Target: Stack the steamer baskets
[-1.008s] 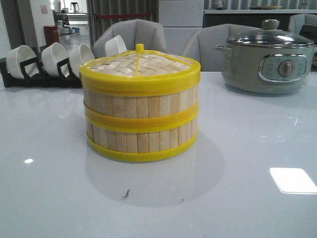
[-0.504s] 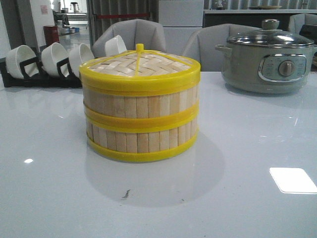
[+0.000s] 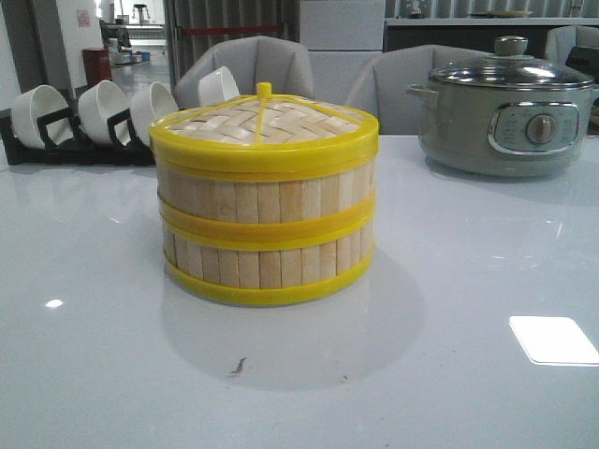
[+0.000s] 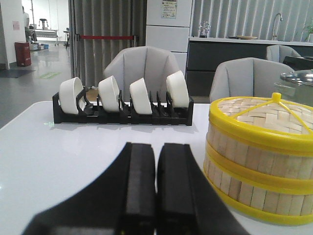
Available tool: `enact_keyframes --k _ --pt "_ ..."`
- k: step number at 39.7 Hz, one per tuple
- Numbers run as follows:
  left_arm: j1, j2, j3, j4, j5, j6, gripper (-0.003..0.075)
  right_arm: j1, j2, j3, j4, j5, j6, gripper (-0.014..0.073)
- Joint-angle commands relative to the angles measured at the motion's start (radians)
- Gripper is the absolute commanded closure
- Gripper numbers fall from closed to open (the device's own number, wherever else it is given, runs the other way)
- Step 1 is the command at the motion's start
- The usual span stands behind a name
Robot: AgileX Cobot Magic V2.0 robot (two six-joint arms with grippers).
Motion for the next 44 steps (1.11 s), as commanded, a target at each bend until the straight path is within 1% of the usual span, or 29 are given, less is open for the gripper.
enact_keyframes --k 1,10,14,23,27,31,44 --pt "0.001 -0.013 0.002 -0.001 -0.09 0.0 0.0637 -0.006 0.008 -0.03 -0.015 -0.091 -0.01 0.0549" --pt "0.001 -0.013 0.002 -0.001 -0.09 0.0 0.0637 -0.006 -0.06 -0.01 -0.015 -0.082 -0.01 0.0549" --pt "0.001 -0.013 0.002 -0.001 -0.09 0.0 0.0637 -0.006 -0.098 0.025 -0.015 -0.099 -0.01 0.0561" --pt "0.001 -0.013 0.002 -0.001 -0.09 0.0 0.0637 -0.006 -0.161 0.127 0.0 -0.13 -0.01 0.0561" --pt "0.001 -0.013 0.002 -0.001 -0.09 0.0 0.0637 -0.006 -0.178 0.18 0.0 -0.181 -0.01 0.0561" --pt "0.001 -0.013 0.002 -0.001 -0.09 0.0 0.0637 -0.006 -0.178 0.232 0.005 -0.277 -0.008 0.0561" --pt "0.001 -0.013 0.002 -0.001 -0.09 0.0 0.0637 -0.006 -0.178 0.23 0.005 -0.277 -0.005 0.0561"
